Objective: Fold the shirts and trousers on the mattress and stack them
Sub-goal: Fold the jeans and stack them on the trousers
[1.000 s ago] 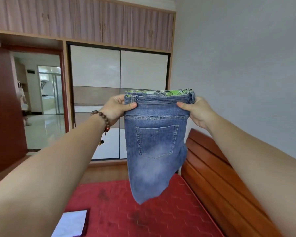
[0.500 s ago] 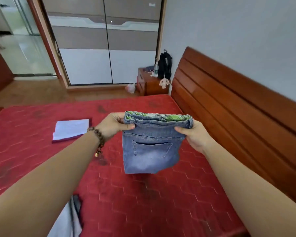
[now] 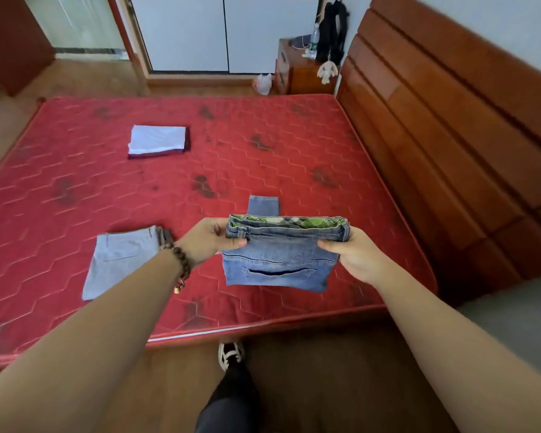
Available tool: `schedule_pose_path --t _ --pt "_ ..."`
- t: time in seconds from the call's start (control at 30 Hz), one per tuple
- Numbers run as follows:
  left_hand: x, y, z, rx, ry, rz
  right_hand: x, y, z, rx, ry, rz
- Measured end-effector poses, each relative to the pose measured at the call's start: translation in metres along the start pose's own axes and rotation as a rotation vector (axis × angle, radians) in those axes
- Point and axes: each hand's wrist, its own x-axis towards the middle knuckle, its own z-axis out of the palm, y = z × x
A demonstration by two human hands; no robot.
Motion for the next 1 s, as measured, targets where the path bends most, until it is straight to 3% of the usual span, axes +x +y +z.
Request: schedule_pose_path --t 0.2,0.4,1.0 --pt "-0.042 -0.022 0.018 -0.012 0.050 -0.192 -0.039 0.024 0.009 0.031 -0.051 0.082" --pt "-0.032 -0.019 0.022 -0.007 0.109 -0.170 -0.026 0.028 0.007 0.039 0.013 0.105" --pt "0.168 -0.110 -0.089 0.092 0.077 -0.334 0.185 0.094 -0.018 -0.037 0.247 0.302"
